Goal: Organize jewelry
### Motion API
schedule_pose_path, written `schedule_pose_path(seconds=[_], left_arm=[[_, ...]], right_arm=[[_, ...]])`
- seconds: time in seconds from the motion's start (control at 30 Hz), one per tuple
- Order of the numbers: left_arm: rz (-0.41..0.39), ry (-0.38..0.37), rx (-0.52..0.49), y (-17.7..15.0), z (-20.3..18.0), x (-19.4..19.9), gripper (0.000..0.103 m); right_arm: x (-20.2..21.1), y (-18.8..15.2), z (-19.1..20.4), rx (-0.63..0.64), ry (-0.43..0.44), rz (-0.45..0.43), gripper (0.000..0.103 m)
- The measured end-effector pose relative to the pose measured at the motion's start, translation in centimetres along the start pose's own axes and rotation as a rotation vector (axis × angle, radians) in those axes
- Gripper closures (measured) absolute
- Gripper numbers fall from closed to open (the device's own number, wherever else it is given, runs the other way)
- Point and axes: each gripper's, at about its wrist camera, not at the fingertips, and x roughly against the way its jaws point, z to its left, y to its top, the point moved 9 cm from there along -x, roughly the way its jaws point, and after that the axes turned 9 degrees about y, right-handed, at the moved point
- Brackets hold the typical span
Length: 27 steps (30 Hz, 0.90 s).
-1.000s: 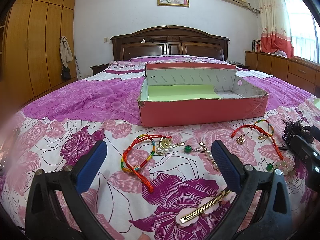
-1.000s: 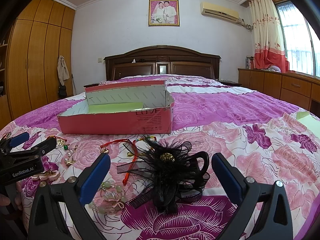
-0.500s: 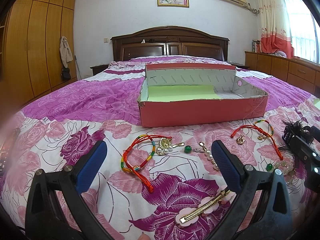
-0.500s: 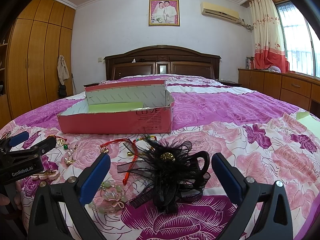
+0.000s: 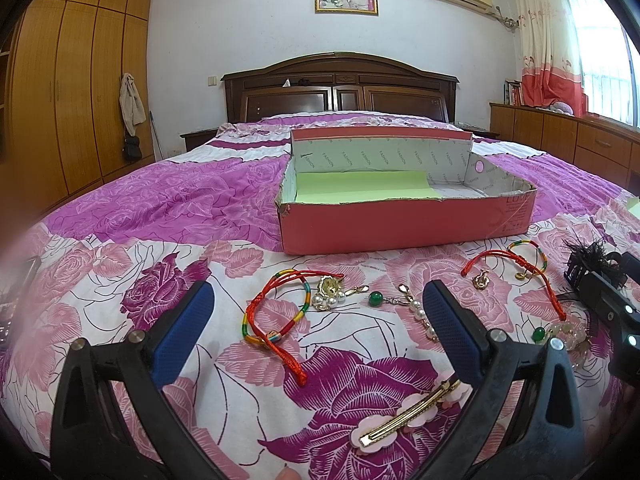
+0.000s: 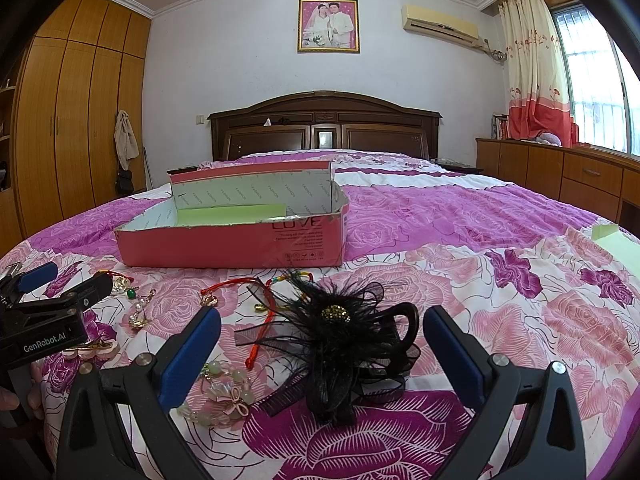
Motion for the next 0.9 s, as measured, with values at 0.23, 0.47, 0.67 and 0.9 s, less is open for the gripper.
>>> schedule_pose_path(seconds=[0.23,0.47,0.67,0.9], left_arm=[[0.000,0.000,0.000,-0.01,0.03,0.01,0.005],[-0.001,0.000,0.000,-0.01,0.02,0.01,0.005],[-0.001,0.000,0.000,-0.01,0.02,0.01,0.005],[0.002,-0.002,-0.002,-0.07,-0.24,0.07,0.005]], right_arm=[[0.02,0.00,-0.02,0.001,-0.001,-0.001,0.000],[0.02,0.00,-0.02,0.001,-0.001,-0.001,0.000],[0.02,0.00,-0.02,0.002,-0.001,-0.001,0.000],[0.02,0.00,-0.03,0.002,-0.001,-0.001,0.000]])
